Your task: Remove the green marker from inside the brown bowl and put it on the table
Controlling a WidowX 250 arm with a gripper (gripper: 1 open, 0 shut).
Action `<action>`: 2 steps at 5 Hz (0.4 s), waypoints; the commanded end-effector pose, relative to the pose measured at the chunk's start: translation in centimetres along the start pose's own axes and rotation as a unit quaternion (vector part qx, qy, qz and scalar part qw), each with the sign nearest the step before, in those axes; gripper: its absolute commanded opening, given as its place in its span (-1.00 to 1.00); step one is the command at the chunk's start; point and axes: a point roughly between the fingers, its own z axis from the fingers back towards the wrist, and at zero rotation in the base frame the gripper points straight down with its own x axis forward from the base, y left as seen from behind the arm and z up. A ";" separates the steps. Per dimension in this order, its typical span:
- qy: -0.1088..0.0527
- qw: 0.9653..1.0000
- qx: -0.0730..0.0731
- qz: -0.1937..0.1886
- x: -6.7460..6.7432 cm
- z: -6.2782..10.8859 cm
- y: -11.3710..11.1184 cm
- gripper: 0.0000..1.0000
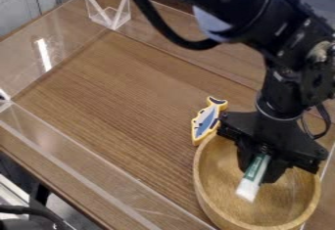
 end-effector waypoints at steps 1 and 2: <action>-0.042 0.999 -0.026 0.004 1.5 2.1 -0.5 -1.00; -0.045 0.999 -0.028 0.003 1.6 2.1 -0.5 -1.00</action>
